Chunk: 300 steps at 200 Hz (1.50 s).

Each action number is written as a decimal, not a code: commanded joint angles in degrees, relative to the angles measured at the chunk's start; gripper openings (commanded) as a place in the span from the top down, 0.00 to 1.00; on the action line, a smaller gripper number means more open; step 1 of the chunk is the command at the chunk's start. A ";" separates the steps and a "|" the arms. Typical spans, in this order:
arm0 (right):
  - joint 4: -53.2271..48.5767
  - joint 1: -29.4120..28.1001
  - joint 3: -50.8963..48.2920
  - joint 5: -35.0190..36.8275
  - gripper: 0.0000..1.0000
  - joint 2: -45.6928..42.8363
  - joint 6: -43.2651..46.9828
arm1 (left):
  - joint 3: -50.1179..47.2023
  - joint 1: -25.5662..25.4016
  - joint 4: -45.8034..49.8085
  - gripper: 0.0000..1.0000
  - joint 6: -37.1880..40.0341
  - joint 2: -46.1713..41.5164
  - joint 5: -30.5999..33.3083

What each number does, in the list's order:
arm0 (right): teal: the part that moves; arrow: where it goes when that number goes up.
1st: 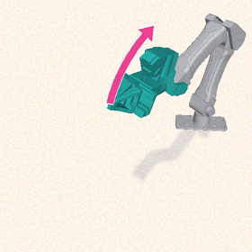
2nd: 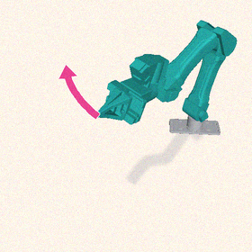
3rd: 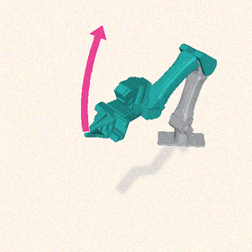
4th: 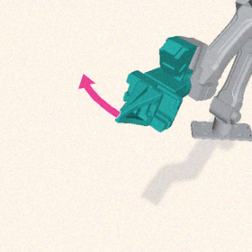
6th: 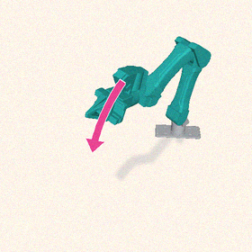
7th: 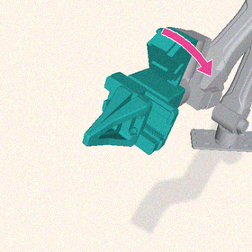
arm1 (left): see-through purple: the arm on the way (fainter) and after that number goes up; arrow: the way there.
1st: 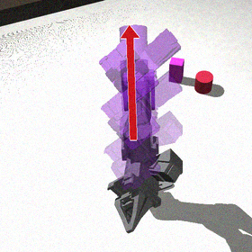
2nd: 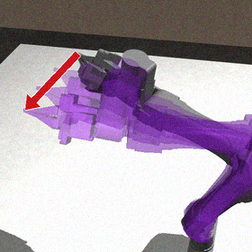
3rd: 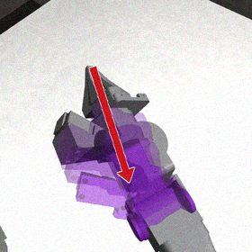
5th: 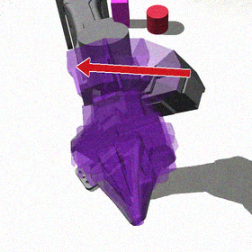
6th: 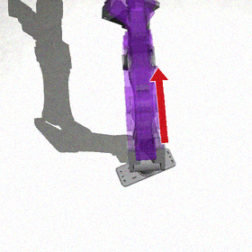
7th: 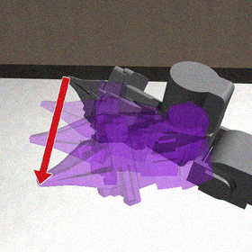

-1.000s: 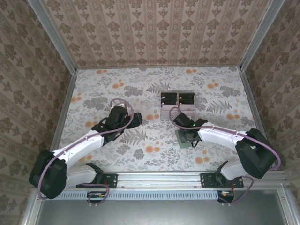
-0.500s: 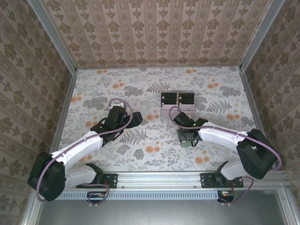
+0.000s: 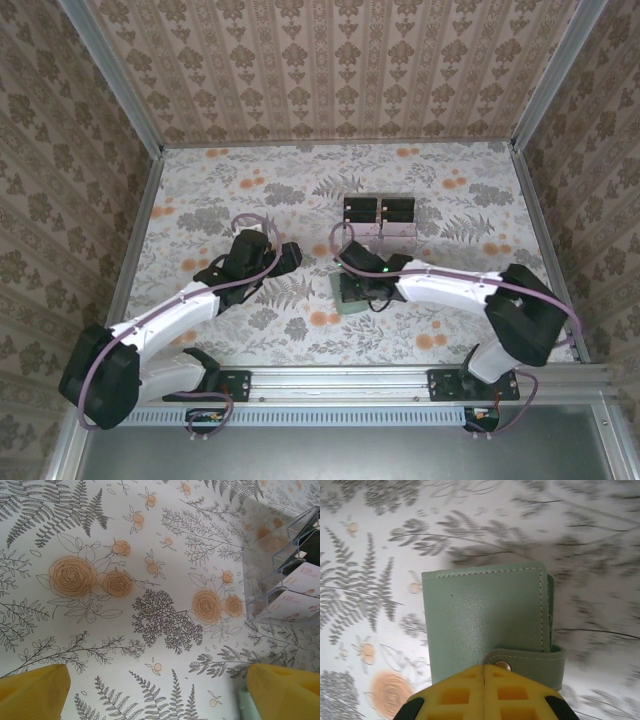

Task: Put the credit cards into the card holder
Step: Move the card holder to the center of the table, then open the button on the card holder.

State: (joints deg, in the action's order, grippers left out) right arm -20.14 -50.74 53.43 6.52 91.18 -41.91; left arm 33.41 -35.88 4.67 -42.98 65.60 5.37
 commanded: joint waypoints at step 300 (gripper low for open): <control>-11.52 -6.30 13.84 13.34 0.56 13.92 3.49 | -2.56 5.03 4.74 0.00 -3.16 -3.18 -1.91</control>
State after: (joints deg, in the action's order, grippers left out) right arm -31.48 -57.58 68.69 17.87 105.51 -38.11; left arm 31.24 -31.35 8.21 -45.50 63.35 4.08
